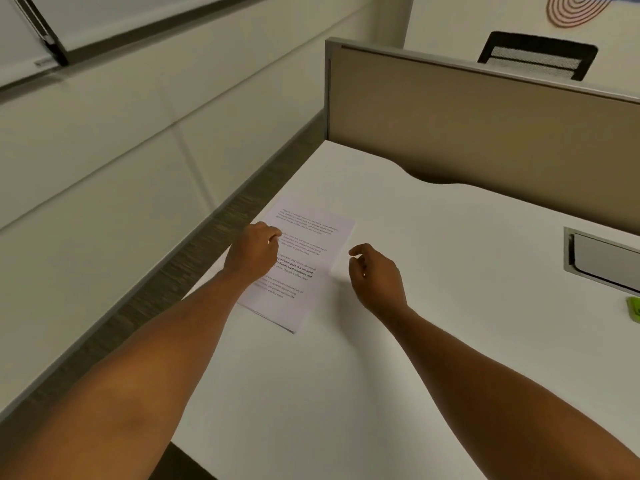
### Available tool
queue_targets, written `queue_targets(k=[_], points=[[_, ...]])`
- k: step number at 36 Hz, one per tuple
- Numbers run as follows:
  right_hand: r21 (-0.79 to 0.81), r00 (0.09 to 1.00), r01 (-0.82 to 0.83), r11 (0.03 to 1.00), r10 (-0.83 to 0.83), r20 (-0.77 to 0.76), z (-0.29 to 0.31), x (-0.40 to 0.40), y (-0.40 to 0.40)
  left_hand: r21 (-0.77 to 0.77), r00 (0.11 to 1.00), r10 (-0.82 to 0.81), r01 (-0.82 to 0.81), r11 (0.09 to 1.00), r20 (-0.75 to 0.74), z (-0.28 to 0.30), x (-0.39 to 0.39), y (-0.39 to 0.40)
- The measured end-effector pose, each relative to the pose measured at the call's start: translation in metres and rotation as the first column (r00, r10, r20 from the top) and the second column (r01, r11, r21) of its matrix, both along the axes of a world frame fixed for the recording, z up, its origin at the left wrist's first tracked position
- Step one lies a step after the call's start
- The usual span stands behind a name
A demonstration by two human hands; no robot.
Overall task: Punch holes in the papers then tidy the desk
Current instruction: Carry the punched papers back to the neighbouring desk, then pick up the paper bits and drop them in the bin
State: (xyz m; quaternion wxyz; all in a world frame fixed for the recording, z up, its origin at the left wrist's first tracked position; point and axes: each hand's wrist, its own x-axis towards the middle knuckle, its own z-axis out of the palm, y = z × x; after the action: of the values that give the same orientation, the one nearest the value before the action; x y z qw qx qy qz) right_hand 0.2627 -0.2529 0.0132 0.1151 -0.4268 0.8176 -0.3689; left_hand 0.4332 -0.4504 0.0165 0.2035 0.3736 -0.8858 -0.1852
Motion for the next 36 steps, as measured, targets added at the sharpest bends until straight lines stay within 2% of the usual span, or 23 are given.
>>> queue_targets(k=[6, 16, 21, 25, 30, 36], points=[[0.065, 0.982, -0.018, 0.998, 0.030, -0.188, 0.015, -0.018, 0.041, 0.018, 0.989, -0.134, 0.133, 0.991, 0.067, 0.010, -0.032, 0.037], [0.017, 0.951, 0.105, 0.994, -0.095, -0.295, 0.043, -0.055, 0.129, 0.029, 0.953, -0.303, 0.302, 0.953, 0.025, 0.026, -0.125, 0.131], [-0.024, 0.943, 0.162, 0.987, -0.162, -0.292, 0.056, -0.077, 0.184, -0.076, 0.940, -0.340, 0.336, 0.939, -0.041, 0.035, -0.168, 0.196], [-0.038, 0.932, 0.210, 0.977, -0.211, -0.294, 0.063, -0.094, 0.231, -0.103, 0.909, -0.413, 0.407, 0.908, -0.049, 0.037, -0.199, 0.248], [0.005, 0.922, 0.268, 0.964, -0.254, -0.293, 0.064, -0.120, 0.293, -0.040, 0.855, -0.518, 0.516, 0.855, -0.031, 0.036, -0.229, 0.315], [0.150, 0.922, 0.326, 0.933, -0.279, -0.268, 0.057, -0.151, 0.360, 0.086, 0.778, -0.628, 0.625, 0.776, 0.017, 0.024, -0.246, 0.393]])
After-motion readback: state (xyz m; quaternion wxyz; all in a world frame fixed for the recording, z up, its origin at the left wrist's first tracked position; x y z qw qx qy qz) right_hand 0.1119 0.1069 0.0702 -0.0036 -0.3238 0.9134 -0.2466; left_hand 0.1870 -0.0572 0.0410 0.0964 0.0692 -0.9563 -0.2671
